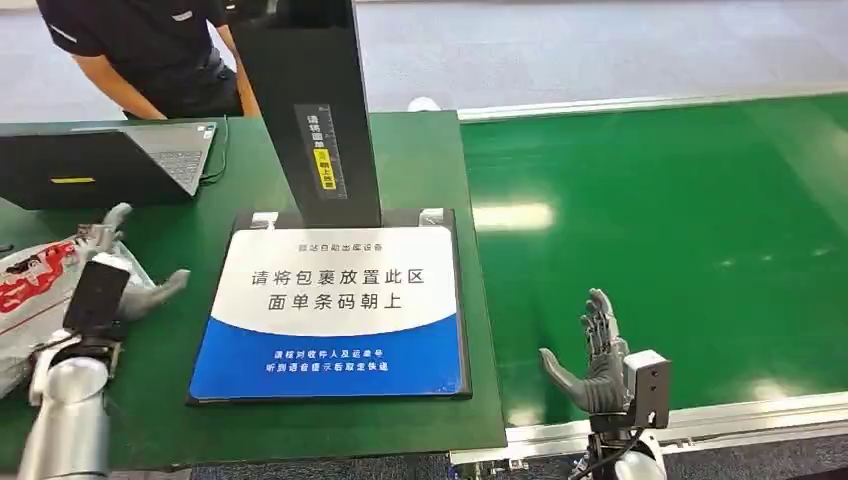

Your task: Moved the parcel from conveyor to table for the left to box.

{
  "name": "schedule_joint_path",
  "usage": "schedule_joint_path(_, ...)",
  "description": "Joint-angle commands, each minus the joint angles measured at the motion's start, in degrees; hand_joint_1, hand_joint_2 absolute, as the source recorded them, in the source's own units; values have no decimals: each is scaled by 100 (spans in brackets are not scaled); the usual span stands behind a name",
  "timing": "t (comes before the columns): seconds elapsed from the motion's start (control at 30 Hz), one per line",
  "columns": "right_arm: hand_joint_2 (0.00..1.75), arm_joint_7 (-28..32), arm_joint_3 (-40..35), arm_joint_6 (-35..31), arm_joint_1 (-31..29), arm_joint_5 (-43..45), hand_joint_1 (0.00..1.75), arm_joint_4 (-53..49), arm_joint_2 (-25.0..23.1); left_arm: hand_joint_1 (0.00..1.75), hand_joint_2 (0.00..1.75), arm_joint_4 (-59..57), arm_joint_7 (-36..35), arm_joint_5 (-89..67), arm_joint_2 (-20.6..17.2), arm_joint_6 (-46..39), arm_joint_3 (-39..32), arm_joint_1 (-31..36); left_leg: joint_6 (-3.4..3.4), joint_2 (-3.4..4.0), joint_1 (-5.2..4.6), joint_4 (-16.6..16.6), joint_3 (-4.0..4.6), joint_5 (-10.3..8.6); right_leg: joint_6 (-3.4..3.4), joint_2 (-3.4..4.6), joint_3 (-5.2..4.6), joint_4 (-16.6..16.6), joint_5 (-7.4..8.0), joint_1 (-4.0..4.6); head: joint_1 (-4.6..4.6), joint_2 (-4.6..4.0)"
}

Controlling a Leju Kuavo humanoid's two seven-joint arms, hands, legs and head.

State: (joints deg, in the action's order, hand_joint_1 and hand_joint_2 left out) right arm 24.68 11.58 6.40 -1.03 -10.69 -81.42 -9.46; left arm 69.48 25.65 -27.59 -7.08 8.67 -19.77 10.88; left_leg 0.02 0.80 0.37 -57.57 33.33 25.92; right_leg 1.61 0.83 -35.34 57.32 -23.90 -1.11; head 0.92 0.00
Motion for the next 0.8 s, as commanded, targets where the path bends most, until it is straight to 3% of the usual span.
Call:
schedule_joint_path(0.03,175,263,-220,52,-112,-277,0,79,-57,0,175,323,539,2211,1094,553,846,-243,4,-31,-7,11,-13,-1,-5,-32,19,-6,-7,-5,2,0)
schedule_joint_path(0.07,175,410,-375,99,-140,-343,0,15,-46,0,175,117,370,2759,1159,927,874,-277,3,-28,-8,10,-17,1,-6,-29,20,-4,-9,-6,0,0)
schedule_joint_path(0.3,175,744,-1036,190,-110,-615,0,-790,-116,0,175,-481,572,2988,1415,882,1371,-407,2,-16,-15,8,-7,4,-2,-17,5,3,-7,-12,0,0)
schedule_joint_path(0.5,175,781,-1380,382,-161,-826,0,-725,0,0,175,-587,435,2747,1463,791,1628,-378,0,-18,-7,9,-13,5,-5,-18,13,-3,-7,-5,0,0)
schedule_joint_path(0.8,175,1008,-1898,-123,-321,-1114,0,-71,68,0,175,-783,578,2480,1488,527,2018,-501,1,-3,-4,12,-20,7,-3,-3,19,-10,-2,-2,2,0)
